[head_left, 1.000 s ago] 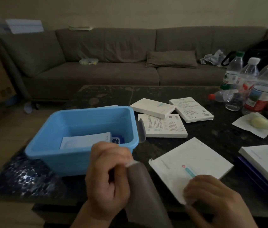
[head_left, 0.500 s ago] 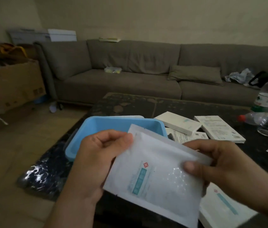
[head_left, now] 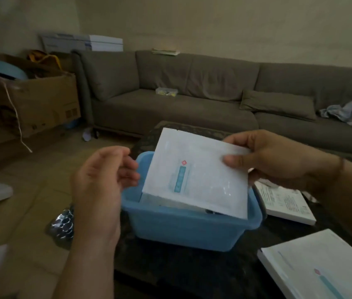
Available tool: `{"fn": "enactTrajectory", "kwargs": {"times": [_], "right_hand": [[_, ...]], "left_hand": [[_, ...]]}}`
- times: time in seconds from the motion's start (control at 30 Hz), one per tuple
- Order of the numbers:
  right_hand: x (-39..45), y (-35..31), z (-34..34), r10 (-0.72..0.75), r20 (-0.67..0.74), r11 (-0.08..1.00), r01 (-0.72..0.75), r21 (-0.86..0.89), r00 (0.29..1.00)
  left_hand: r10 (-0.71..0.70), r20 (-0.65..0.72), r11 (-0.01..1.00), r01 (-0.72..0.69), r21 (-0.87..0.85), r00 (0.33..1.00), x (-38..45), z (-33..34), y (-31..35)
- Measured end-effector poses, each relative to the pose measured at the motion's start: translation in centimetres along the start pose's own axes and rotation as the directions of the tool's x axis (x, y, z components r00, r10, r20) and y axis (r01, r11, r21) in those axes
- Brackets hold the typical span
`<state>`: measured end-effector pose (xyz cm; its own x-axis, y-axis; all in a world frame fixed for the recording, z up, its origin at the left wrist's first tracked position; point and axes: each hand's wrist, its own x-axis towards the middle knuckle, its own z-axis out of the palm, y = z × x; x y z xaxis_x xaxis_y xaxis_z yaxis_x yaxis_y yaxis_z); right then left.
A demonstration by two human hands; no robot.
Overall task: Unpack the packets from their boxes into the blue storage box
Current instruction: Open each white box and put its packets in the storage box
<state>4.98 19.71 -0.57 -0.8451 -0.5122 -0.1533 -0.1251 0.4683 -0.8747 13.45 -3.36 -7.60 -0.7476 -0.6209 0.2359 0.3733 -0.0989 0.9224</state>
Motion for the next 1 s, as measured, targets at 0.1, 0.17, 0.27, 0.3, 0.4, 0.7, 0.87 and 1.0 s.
{"fn": "enactTrajectory", "kwargs": {"times": [0.1,0.17,0.27,0.3,0.4,0.7,0.87,1.0], "right_hand": [[3.0,0.6,0.4,0.058,0.013,0.997,-0.058,-0.051,0.998],[4.6,1.4,1.2,0.105,0.028,0.989,-0.101,-0.108,0.994],[6.2,2.4,2.9,0.151,0.067,0.976,-0.138,-0.167,0.986],[6.5,2.8,3.5,0.166,0.079,0.971,-0.149,-0.186,0.983],[7.3,3.8,5.1,0.186,0.075,0.957,-0.163,-0.239,0.98],[7.6,4.7,7.3,-0.05,0.092,0.607,0.103,-0.788,0.995],[8.3,5.4,7.4,-0.011,0.23,0.51,0.203,-0.836,0.973],[9.0,5.7,7.7,0.023,0.266,0.517,0.217,-0.828,0.964]], "left_hand": [[-0.025,-0.08,0.999,0.023,-0.031,0.996,1.1,-1.3,-0.7],[-0.07,-0.101,0.995,0.062,-0.083,0.992,1.6,-1.8,-1.1],[-0.095,-0.114,0.988,0.079,-0.136,0.989,2.0,-2.4,-1.5],[-0.096,-0.11,0.986,0.079,-0.145,0.989,2.1,-2.5,-1.6],[-0.087,-0.097,0.986,0.072,-0.148,0.991,2.2,-2.6,-1.8],[-0.08,-0.105,0.991,0.068,-0.114,0.991,2.3,-3.0,-2.2],[-0.075,-0.119,0.992,0.063,-0.108,0.99,2.4,-3.1,-2.4],[-0.065,-0.121,0.991,0.05,-0.125,0.991,2.5,-3.1,-2.6]]}}
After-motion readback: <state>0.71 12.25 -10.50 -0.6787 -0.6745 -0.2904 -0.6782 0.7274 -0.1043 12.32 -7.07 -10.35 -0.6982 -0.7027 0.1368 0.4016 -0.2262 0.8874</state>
